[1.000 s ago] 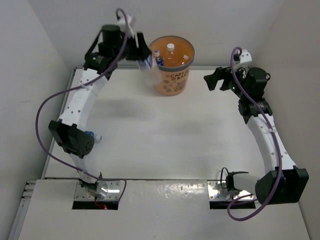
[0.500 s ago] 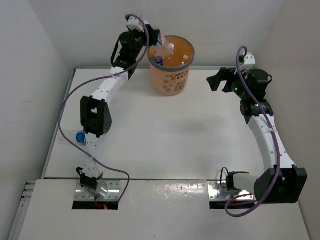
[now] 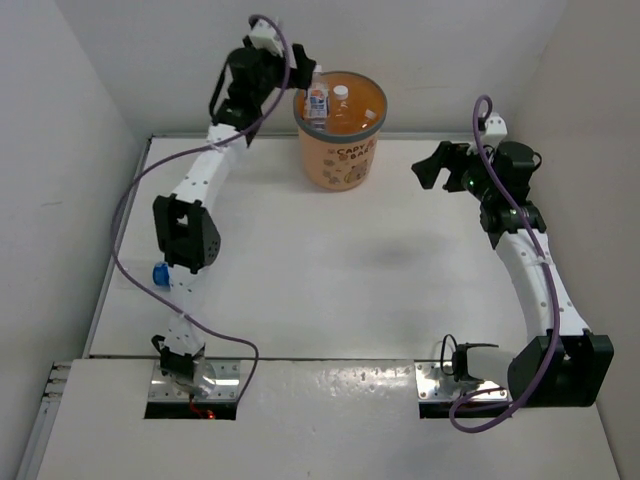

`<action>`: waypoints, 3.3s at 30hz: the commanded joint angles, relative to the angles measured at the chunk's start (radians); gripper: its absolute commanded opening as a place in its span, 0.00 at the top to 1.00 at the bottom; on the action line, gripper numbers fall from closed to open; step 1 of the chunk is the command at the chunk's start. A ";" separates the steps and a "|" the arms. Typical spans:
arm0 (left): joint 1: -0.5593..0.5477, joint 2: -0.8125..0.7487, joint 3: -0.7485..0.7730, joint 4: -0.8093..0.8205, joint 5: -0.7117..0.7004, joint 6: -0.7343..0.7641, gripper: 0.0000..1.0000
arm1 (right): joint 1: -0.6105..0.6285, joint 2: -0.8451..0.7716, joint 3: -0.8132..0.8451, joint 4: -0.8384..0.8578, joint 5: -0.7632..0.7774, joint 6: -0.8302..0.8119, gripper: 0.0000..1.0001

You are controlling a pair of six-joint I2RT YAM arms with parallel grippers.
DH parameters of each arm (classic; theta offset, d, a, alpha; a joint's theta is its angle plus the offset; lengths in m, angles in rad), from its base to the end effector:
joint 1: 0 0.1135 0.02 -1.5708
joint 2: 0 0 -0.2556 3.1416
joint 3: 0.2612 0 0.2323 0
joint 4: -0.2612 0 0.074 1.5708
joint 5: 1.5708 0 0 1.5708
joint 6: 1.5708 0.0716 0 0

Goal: Put the plastic bottles in the bin

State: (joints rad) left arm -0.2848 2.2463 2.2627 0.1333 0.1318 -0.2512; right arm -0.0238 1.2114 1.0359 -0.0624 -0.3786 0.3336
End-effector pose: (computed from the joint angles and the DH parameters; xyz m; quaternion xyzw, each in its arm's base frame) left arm 0.5219 -0.1626 0.3983 0.0608 0.6499 -0.2417 0.7180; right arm 0.2987 0.0194 0.3395 0.0228 0.7804 0.2398 0.5771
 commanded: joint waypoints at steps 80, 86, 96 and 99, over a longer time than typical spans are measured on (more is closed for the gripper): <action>0.009 -0.369 -0.088 -1.297 0.470 1.076 1.00 | 0.005 -0.110 -0.086 -0.267 -0.091 -0.246 0.15; -0.019 -0.583 -0.327 -0.214 0.606 0.355 1.00 | -0.005 -0.116 -0.089 -0.271 -0.069 -0.222 0.15; -0.085 -0.249 -0.116 0.469 0.574 -0.065 1.00 | -0.030 -0.098 -0.086 -0.280 -0.071 -0.203 0.15; -0.096 -0.117 0.030 0.436 0.491 -0.080 1.00 | -0.036 -0.089 -0.088 -0.278 -0.066 -0.205 0.15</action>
State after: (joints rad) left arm -0.3676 2.0380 2.1799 0.4519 0.6743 -0.2146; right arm -0.0505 1.1156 0.9234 -0.3538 -0.4519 0.1181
